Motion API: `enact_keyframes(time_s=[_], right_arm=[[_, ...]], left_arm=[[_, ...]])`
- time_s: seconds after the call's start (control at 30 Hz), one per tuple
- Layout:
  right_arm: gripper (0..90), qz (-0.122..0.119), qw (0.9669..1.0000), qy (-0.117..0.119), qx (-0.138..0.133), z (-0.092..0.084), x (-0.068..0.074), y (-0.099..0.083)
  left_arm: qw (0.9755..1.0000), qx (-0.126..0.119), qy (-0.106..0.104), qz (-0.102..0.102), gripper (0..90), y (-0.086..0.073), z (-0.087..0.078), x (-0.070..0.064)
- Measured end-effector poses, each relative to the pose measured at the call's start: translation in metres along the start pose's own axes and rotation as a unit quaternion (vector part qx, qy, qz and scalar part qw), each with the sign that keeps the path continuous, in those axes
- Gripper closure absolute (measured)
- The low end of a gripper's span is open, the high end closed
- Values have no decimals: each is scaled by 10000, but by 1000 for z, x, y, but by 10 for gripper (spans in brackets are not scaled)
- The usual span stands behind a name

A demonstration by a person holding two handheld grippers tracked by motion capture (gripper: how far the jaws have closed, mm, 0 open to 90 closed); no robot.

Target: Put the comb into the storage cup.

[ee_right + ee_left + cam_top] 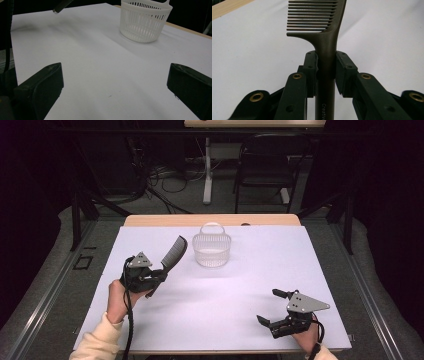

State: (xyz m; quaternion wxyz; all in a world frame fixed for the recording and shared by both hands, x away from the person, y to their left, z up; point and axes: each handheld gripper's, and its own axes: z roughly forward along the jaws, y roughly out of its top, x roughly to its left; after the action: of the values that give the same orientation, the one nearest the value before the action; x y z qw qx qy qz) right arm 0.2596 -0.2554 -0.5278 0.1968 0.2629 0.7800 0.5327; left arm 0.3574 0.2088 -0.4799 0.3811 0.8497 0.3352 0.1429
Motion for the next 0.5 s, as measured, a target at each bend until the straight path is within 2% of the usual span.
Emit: enact_keyframes(time_s=[0.5], right_arm=[[3, -2, 10000, 12, -26, 0, 0, 0]], left_arm=[[9998, -192, 48, -83, 727, 4, 4, 1]])
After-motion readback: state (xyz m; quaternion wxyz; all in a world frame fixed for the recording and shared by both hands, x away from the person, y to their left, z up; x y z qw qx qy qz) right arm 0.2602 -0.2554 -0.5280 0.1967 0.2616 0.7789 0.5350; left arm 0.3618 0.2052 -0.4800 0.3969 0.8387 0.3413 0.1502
